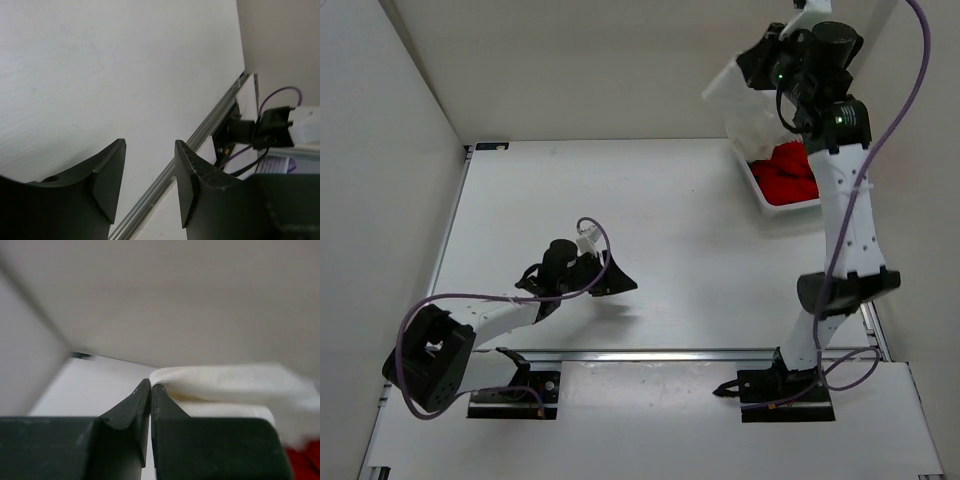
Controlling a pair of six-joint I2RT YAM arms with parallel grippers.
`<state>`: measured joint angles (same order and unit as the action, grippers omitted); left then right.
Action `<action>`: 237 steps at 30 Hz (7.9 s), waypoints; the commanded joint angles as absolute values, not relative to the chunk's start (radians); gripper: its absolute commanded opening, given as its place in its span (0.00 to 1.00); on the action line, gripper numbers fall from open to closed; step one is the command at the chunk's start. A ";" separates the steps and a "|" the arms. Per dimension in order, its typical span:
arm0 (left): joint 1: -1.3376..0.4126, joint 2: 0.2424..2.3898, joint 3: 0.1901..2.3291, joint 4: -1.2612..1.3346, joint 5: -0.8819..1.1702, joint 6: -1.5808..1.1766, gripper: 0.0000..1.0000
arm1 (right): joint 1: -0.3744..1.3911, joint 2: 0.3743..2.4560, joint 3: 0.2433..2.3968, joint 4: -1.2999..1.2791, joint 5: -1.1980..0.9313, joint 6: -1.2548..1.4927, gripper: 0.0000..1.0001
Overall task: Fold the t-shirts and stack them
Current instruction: Move the tshirt to the center of the board, then flatten out the tshirt
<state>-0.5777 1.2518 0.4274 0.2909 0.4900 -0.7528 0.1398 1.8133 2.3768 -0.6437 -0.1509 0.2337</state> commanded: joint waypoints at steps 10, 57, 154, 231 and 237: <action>-0.193 1.045 0.304 0.296 0.571 -0.896 0.57 | 0.078 1.485 1.980 -0.161 -0.776 0.486 0.01; -0.434 1.315 0.433 0.259 0.359 -0.811 0.59 | 0.656 1.463 1.009 -0.250 0.000 0.348 0.29; 0.039 1.146 0.319 0.192 0.132 -0.934 0.65 | 0.537 0.835 0.548 -0.404 0.040 0.526 0.61; 0.154 1.006 0.447 0.133 0.178 -0.876 0.00 | 0.164 1.617 1.443 -0.473 -0.101 0.350 0.53; 0.100 0.965 0.351 0.135 0.173 -0.865 0.00 | 0.302 1.244 0.940 -0.494 0.085 0.412 0.61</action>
<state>0.1204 1.0000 0.3912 0.1402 0.1967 -0.8917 0.2565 1.4212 1.2308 -0.4129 -0.0280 0.3676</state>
